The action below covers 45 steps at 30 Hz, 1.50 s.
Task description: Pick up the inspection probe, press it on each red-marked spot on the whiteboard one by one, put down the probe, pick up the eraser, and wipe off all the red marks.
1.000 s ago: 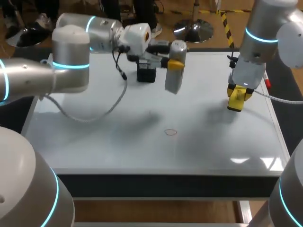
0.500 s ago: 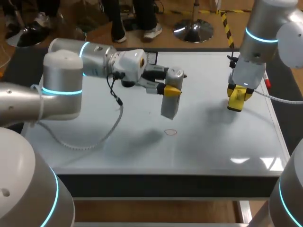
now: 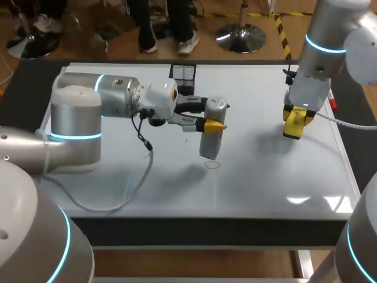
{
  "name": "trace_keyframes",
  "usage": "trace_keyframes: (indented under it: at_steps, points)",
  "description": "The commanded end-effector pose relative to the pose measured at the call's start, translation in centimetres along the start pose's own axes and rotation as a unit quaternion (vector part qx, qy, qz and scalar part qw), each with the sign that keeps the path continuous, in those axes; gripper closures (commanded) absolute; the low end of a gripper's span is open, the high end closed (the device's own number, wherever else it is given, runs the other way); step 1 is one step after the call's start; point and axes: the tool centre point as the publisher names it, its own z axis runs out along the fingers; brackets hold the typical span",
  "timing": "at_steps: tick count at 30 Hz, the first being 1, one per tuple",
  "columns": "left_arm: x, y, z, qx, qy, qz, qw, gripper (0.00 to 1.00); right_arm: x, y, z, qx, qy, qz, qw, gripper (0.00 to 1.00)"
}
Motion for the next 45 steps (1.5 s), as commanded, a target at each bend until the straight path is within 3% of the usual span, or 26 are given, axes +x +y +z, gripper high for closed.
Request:
trace_keyframes:
  at_steps: [1, 14, 45]
  points:
    - [0.2, 0.3, 0.2, 0.006, -0.003, -0.002, 1.0, 1.0, 0.0, -0.1, 0.0, 0.001, 0.002, -0.001, 1.0, 1.0]
    - [-0.2, 2.7, 0.6, 0.011, -0.009, -0.011, 1.0, 1.0, 0.0, -0.1, 0.0, 0.001, 0.002, -0.001, 1.0, 1.0]
    - [-0.3, 4.7, 1.1, 0.016, -0.007, -0.017, 1.0, 1.0, 0.0, -0.1, 0.0, 0.001, 0.002, -0.001, 1.0, 1.0]
